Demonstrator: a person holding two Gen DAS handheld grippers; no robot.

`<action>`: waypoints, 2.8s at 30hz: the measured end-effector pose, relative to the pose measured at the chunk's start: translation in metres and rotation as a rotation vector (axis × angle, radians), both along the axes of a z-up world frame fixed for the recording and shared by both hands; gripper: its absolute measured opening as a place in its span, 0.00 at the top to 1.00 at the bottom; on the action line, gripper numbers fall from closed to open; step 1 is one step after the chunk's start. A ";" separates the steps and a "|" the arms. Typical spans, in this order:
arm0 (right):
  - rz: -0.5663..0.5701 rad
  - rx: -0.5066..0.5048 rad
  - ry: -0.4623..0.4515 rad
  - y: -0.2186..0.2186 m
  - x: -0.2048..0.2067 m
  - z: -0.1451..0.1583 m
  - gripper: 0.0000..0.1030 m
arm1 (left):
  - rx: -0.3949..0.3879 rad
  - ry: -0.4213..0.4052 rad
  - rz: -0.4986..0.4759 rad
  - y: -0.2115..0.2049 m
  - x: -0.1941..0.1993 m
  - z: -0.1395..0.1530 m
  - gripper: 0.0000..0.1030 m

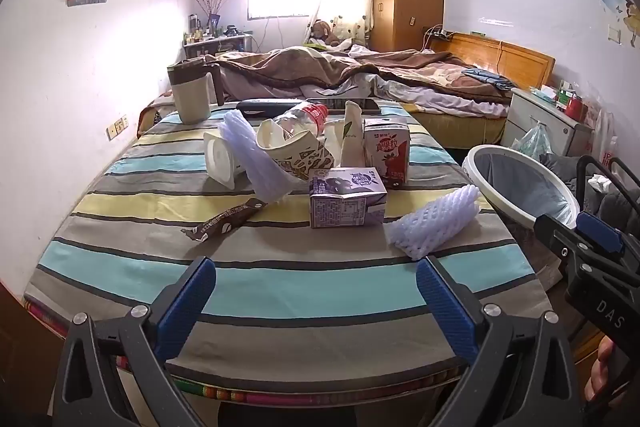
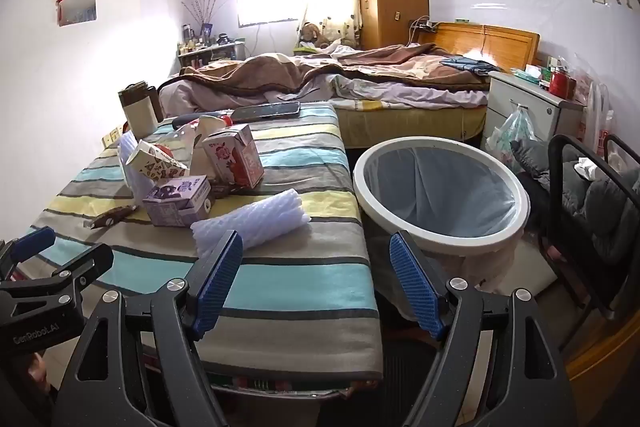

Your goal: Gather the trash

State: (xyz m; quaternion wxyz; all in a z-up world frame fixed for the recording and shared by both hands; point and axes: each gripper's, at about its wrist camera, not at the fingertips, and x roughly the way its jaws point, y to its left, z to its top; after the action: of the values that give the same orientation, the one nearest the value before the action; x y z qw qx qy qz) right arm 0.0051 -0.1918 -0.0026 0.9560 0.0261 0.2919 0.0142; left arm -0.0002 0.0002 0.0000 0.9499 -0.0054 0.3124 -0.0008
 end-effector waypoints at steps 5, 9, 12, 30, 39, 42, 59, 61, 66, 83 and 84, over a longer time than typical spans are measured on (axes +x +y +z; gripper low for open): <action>0.000 0.008 0.003 0.000 0.000 0.000 0.25 | 0.002 0.009 0.001 -0.001 0.000 0.000 0.01; -0.001 0.005 -0.003 0.000 0.000 0.000 0.25 | -0.002 0.009 -0.002 -0.001 0.000 0.000 0.01; -0.002 0.004 -0.002 0.000 -0.001 0.000 0.25 | 0.003 0.010 -0.002 -0.001 0.000 -0.001 0.01; -0.002 0.002 -0.004 -0.001 -0.002 0.000 0.25 | -0.003 0.013 0.003 0.001 0.001 0.000 0.01; -0.002 0.002 -0.008 0.000 -0.002 0.002 0.25 | -0.004 0.011 0.005 0.000 0.000 0.001 0.01; -0.004 0.002 -0.008 -0.001 -0.002 0.001 0.25 | -0.004 0.012 0.005 0.000 0.000 0.002 0.01; -0.004 -0.001 -0.006 0.000 -0.002 0.002 0.25 | -0.005 0.014 0.008 0.001 0.000 0.001 0.01; -0.004 0.000 -0.006 0.000 -0.002 0.002 0.25 | -0.007 0.013 0.008 0.001 0.000 0.001 0.01; -0.003 -0.001 -0.007 0.000 -0.002 0.002 0.25 | -0.006 0.014 0.008 0.001 0.000 0.001 0.01; -0.005 -0.002 -0.005 0.000 -0.002 0.002 0.25 | -0.006 0.014 0.009 0.002 0.001 0.000 0.01; -0.005 -0.001 -0.005 0.000 -0.002 0.002 0.25 | -0.007 0.014 0.009 0.002 0.001 0.000 0.01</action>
State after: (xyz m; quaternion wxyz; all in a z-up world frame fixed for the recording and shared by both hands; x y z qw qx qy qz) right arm 0.0033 -0.1920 -0.0006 0.9568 0.0262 0.2893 0.0116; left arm 0.0008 0.0022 0.0003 0.9477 -0.0102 0.3191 0.0025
